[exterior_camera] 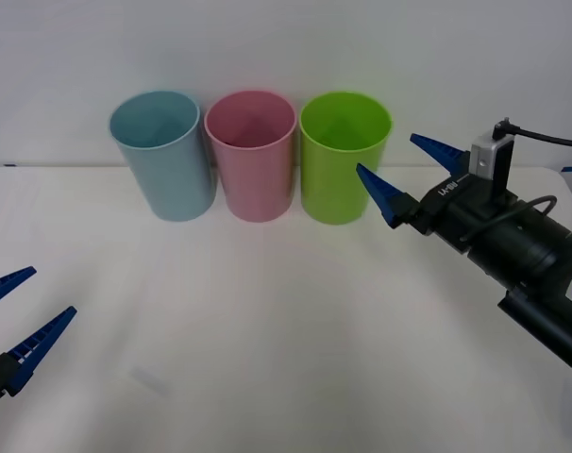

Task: Grasp the object on the table and drop it into the matching bin: aluminum can to the light blue bin, PET bottle to the pink bin.

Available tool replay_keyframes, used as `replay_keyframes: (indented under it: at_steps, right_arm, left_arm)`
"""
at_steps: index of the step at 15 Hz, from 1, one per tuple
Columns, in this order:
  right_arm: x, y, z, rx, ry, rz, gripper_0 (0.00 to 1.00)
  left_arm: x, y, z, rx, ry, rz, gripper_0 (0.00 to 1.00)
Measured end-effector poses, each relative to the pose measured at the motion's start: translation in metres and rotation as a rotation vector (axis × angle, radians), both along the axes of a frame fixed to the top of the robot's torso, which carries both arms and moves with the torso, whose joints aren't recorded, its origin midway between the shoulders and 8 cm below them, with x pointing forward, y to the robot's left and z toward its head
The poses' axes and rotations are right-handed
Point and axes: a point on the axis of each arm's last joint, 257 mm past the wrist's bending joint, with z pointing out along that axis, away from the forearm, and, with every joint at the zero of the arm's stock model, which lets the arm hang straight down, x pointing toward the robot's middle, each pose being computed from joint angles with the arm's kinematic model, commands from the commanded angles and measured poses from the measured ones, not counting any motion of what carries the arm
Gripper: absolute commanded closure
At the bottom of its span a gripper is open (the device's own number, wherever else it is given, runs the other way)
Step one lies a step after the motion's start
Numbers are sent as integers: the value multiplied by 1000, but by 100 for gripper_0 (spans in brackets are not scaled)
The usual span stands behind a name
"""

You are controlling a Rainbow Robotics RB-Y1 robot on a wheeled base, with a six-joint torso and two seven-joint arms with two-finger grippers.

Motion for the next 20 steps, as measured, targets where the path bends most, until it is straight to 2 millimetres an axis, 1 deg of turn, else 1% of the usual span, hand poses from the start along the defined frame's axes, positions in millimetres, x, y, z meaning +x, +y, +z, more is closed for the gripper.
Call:
replay_keyframes:
  at_steps: [4,8,11,14,16,20]
  right_arm:
    - [-32,-42,-32,-77,12,-47,0]
    - [-62,-74,-65,-167,20,-78,0]
    - [-91,-100,-88,-221,40,-85,0]
    - [-121,-121,-106,-244,70,-83,0]
    - [-136,-136,-116,-267,74,-80,0]
    - [-159,-151,-139,-250,101,-36,0]
  left_arm:
    - [0,0,0,0,0,0,0]
    - [0,0,0,0,0,0,0]
    - [0,0,0,0,0,0,0]
    - [0,0,0,0,0,0,0]
    - [0,0,0,0,0,0,0]
    - [0,0,0,0,0,0,0]
